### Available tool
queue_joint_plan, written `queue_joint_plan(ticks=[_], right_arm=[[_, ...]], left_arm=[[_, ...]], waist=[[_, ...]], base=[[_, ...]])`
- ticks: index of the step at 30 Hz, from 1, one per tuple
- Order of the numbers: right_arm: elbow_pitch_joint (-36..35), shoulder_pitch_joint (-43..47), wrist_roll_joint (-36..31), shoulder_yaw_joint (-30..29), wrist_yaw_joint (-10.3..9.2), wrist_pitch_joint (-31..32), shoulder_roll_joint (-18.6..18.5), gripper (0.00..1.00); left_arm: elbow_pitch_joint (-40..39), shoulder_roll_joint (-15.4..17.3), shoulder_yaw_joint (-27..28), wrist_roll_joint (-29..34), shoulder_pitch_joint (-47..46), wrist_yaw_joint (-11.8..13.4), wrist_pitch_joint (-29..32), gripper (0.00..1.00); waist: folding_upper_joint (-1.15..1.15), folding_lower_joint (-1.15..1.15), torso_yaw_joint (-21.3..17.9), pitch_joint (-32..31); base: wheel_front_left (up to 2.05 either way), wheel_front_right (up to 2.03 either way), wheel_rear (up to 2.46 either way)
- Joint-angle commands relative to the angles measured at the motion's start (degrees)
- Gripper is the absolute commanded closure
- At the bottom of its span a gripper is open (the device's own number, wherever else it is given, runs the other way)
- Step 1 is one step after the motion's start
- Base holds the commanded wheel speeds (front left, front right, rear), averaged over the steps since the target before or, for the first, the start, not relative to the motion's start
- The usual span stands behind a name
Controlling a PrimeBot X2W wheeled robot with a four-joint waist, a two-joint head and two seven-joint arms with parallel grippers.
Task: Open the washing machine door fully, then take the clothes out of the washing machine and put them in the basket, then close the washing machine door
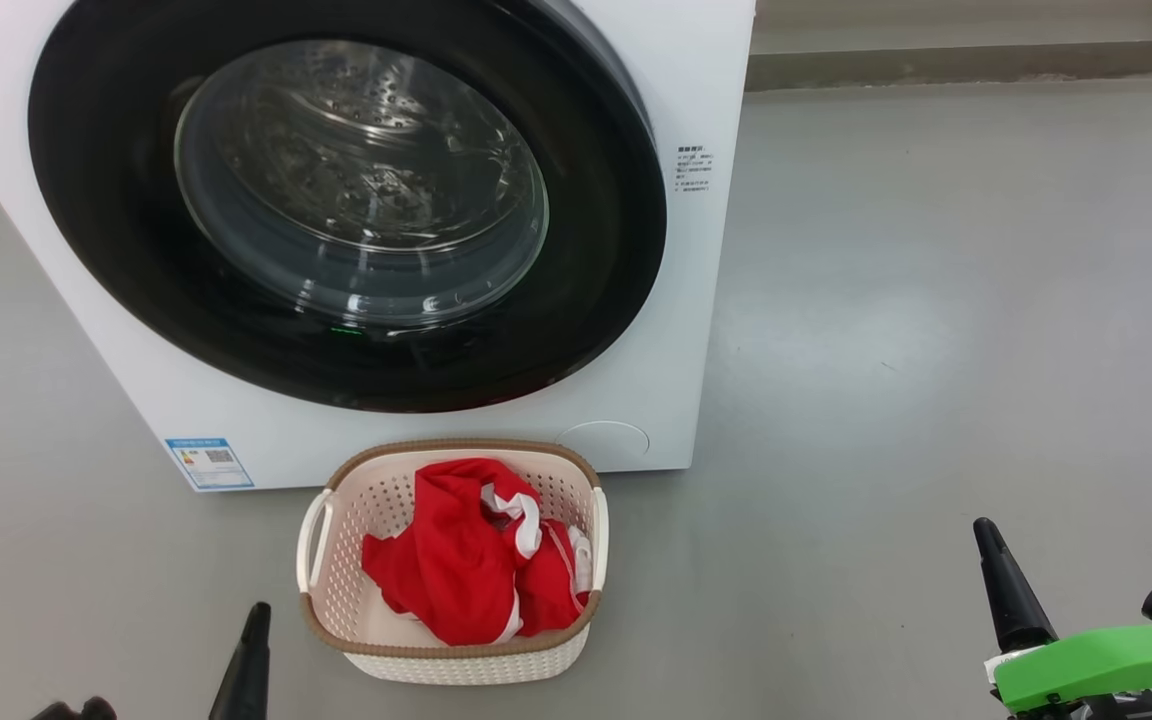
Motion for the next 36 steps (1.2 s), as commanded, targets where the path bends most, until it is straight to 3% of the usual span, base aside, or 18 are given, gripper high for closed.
queue_joint_plan(ticks=[1,36], right_arm=[[-1.35,-3.61,1.15,0.12,-0.03,0.23,-0.85,1.00],[-1.22,-6.18,23.48,-0.93,-0.05,6.31,-1.37,1.00]], left_arm=[[-1.12,0.57,1.48,-1.33,-2.78,-0.84,0.24,1.00],[0.07,0.78,3.17,-24.49,-6.41,-1.56,6.07,1.00]], waist=[[0.00,0.00,0.01,0.03],[0.00,0.00,0.25,1.24]], base=[[0.00,0.00,0.00],[0.00,0.00,0.00]])
